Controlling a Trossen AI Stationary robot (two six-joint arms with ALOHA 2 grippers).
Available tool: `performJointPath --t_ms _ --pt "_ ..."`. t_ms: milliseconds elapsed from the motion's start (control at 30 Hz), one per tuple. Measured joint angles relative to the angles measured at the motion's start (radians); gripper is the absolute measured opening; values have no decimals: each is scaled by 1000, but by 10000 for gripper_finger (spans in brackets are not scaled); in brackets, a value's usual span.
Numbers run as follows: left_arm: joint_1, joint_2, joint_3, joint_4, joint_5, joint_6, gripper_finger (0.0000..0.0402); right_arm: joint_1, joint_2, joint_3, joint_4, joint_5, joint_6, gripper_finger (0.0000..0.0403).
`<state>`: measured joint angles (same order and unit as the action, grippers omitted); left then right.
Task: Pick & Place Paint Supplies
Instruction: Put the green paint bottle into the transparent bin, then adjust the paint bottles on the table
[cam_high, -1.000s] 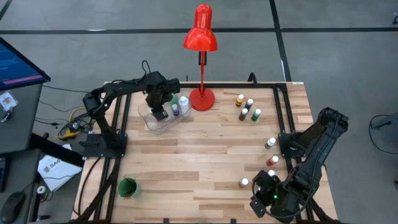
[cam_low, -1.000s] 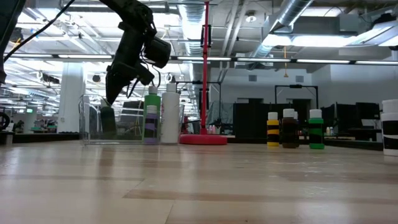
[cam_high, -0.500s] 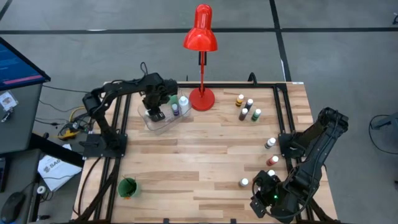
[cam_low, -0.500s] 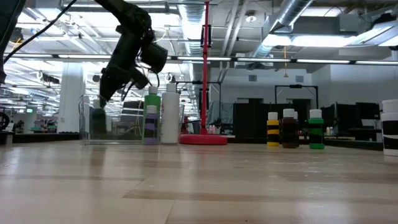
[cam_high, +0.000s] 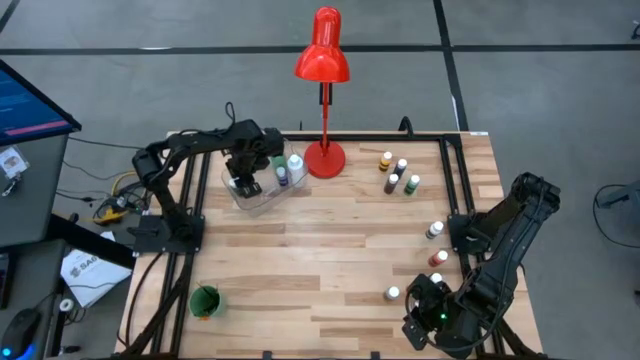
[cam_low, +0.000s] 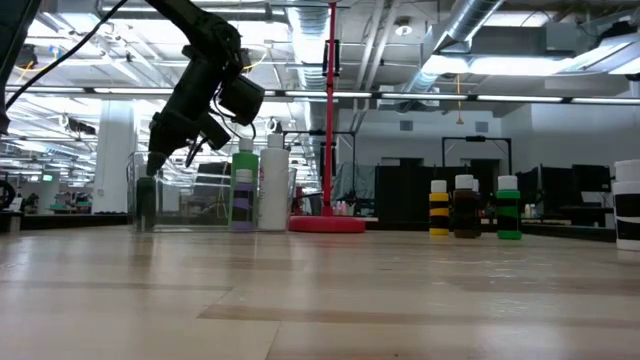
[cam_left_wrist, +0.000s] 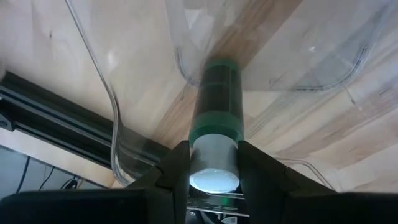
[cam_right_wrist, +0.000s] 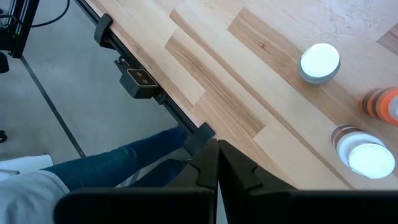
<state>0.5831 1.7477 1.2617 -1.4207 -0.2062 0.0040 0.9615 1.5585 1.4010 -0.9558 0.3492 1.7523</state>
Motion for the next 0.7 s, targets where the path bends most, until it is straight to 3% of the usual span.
performJointPath --t_ms 167,367,700 --pt "0 0 -1 3 -12 16 118 0 0 0 0 0 1 1" --pt "-4 -20 -2 9 -47 18 161 0 0 0 0 0 1 1" --pt "-16 -170 -2 9 -37 -15 188 0 0 0 0 0 -5 1"
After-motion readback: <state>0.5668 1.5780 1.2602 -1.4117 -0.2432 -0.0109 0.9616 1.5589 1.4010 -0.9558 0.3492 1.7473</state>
